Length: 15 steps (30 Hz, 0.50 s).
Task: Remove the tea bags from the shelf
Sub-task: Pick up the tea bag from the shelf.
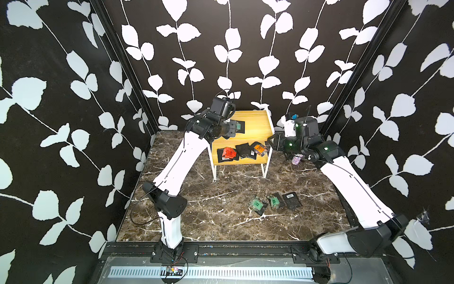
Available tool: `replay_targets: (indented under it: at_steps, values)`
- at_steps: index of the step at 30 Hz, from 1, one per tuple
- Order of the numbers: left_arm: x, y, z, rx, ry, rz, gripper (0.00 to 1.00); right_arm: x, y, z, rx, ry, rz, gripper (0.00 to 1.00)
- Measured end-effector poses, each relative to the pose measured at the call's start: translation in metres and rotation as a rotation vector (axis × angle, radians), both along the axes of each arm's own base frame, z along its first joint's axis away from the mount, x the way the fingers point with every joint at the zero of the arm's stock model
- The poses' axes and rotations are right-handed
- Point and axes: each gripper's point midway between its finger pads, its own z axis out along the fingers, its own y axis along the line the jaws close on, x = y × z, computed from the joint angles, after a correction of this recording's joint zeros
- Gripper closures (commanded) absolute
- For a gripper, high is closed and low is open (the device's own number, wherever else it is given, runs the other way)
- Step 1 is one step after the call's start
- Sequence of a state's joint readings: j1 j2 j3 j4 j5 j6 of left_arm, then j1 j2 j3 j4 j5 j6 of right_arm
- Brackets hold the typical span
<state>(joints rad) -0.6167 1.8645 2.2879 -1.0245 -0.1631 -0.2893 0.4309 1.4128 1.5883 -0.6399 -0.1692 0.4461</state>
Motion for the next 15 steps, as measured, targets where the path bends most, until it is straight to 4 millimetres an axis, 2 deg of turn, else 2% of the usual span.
replay_targets:
  at_steps: [5,10,15]
  values:
    - [-0.0004,-0.0008,0.0,0.001,-0.001,-0.006,0.89,0.0006,-0.0009,-0.0021,-0.001,0.004,-0.003,0.53]
    - [-0.0007,-0.0014,0.0,0.002,0.0,-0.01,1.0,0.0006,-0.001,-0.0033,0.002,0.008,-0.004,0.53]
    - [-0.0014,-0.0027,0.0002,0.006,-0.003,-0.018,1.0,0.0007,-0.0011,-0.0033,0.007,0.012,-0.007,0.53]
